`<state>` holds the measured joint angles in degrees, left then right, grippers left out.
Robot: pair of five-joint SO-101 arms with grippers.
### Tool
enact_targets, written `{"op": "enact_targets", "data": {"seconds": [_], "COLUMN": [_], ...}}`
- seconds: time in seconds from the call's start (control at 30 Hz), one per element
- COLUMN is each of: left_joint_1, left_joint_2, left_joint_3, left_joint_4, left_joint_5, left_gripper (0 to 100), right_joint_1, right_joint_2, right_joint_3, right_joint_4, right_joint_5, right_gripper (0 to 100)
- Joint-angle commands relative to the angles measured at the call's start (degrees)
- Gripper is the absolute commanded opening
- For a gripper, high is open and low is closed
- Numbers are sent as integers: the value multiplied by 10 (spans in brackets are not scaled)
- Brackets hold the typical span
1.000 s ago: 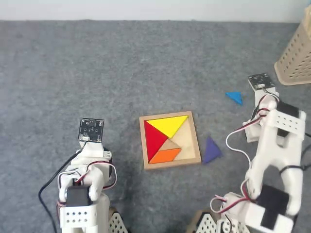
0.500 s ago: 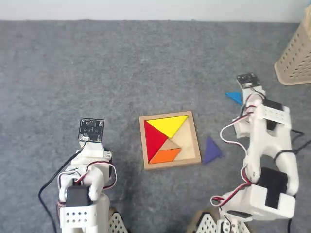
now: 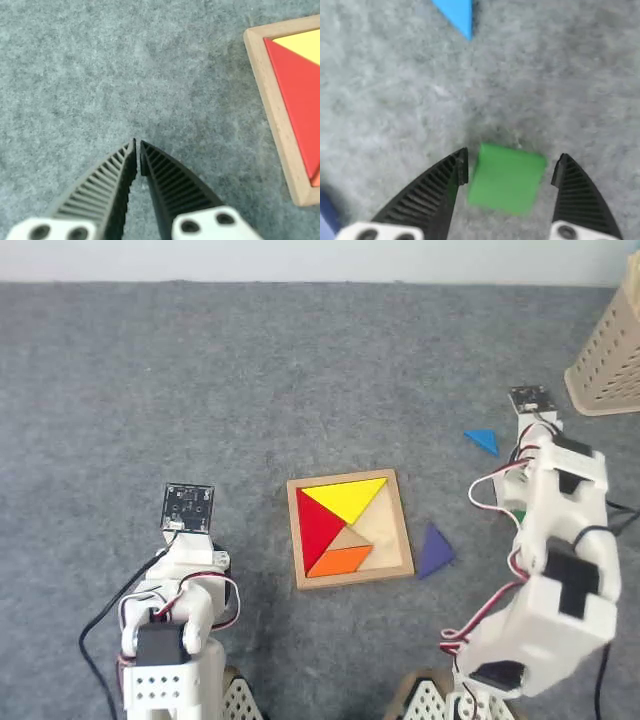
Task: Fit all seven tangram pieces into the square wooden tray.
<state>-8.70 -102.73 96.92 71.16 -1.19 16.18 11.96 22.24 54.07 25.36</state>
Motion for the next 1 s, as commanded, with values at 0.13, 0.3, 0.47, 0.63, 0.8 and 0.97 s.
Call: {"op": "enact_targets", "data": {"seconds": [0.13, 0.3, 0.47, 0.63, 0.8, 0.97], "left_joint_1": [-1, -1, -1, -1, -1, -1], "left_joint_2": [-4, -4, -4, -4, -4, -4], "left_joint_3": [-3, -3, -3, -3, -3, -3], "left_joint_4": [4, 4, 4, 4, 4, 4], "left_joint_5": [4, 4, 4, 4, 4, 4], "left_gripper": [11, 11, 11, 11, 11, 11], "right_joint_1": [19, 19, 14, -15, -65, -157], "right_joint_2": [37, 33, 31, 8, -111, -275], "right_joint_3": [-40, -36, -37, -47, -46, 13], "right_joint_4": [-3, -2, -2, 37, 114, 156], "right_joint_5": [-7, -7, -7, -8, -44, -47], "right_gripper": [184, 82, 5, 6, 6, 6]}}
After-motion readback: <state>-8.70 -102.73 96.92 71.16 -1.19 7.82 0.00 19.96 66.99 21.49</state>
